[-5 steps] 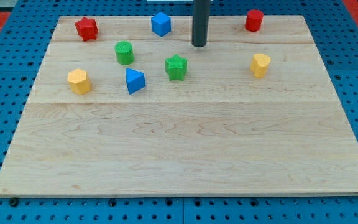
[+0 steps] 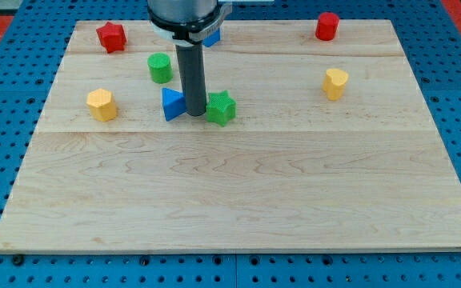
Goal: Place the green star diagonal to the blue triangle
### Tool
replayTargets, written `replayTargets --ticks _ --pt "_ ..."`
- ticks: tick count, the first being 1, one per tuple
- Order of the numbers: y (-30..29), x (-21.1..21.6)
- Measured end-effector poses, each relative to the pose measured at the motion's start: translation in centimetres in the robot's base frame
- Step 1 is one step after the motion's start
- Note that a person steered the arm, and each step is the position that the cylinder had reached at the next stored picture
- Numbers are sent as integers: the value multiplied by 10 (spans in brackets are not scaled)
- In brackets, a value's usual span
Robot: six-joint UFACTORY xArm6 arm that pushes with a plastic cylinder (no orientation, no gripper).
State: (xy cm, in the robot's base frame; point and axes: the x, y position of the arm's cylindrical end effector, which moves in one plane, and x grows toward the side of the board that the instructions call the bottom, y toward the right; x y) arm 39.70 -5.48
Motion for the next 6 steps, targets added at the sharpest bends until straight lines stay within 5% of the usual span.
replayTargets --ticks 1,3,5,6 --pt "9 -42" --pt "38 96" --pt "58 86" --pt "75 133"
